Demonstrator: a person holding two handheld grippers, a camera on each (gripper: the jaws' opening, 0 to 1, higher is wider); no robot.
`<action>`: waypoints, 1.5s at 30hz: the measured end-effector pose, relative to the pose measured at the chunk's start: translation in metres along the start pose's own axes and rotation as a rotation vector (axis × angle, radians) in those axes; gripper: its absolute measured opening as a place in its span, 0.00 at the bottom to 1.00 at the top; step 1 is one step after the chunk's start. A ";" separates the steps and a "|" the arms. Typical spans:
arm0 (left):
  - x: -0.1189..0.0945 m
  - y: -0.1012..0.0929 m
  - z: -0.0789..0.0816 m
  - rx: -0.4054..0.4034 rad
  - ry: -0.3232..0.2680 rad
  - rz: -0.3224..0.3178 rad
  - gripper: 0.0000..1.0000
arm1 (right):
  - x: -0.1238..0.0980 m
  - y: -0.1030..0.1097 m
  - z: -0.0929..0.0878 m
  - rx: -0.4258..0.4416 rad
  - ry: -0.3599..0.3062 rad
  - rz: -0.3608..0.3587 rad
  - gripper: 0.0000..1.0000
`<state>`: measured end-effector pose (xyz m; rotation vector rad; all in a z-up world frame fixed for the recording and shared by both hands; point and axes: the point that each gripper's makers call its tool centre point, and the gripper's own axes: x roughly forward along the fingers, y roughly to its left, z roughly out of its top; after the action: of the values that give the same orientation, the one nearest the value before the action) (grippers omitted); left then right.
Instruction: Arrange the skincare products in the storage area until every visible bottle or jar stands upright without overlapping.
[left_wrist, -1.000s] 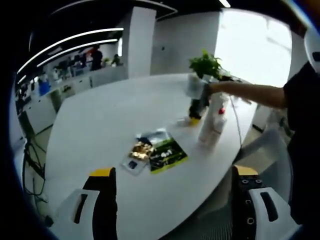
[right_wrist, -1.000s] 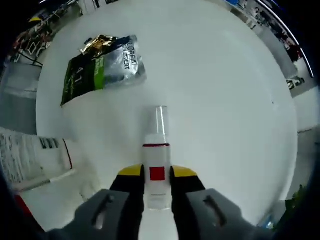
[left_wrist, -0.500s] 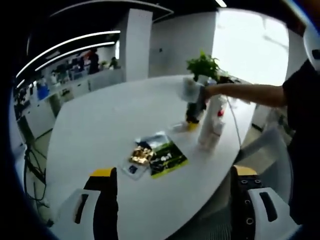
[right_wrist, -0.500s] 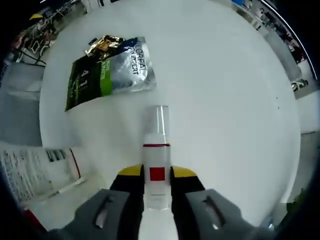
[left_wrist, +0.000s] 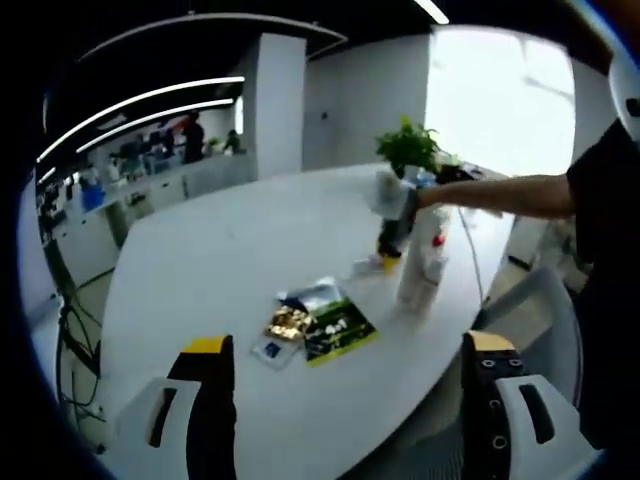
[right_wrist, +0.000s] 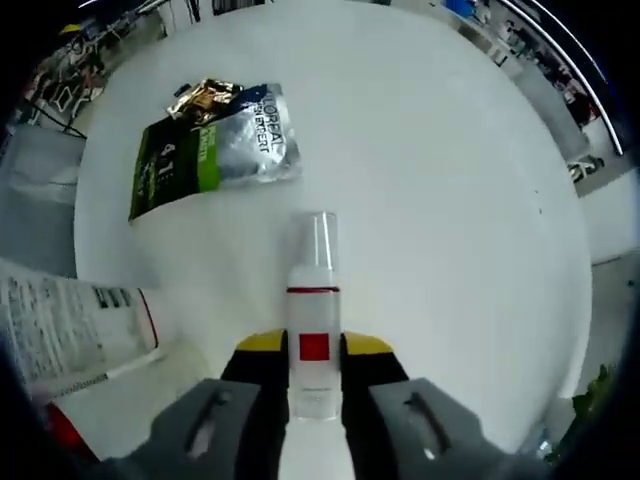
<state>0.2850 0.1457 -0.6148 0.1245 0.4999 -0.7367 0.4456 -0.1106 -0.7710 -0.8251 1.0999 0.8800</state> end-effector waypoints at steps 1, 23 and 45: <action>0.000 0.000 0.000 0.001 -0.001 0.000 0.91 | -0.007 -0.004 0.006 -0.002 -0.036 -0.028 0.18; -0.014 -0.027 0.018 0.046 -0.088 -0.035 0.89 | -0.154 0.007 0.103 -0.011 -0.604 -0.399 0.18; -0.025 -0.066 0.064 0.001 -0.330 -0.064 0.63 | -0.227 0.140 0.148 -0.090 -0.984 -0.236 0.18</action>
<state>0.2496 0.0944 -0.5426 -0.0130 0.1894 -0.8019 0.3293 0.0400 -0.5331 -0.4655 0.1000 0.9666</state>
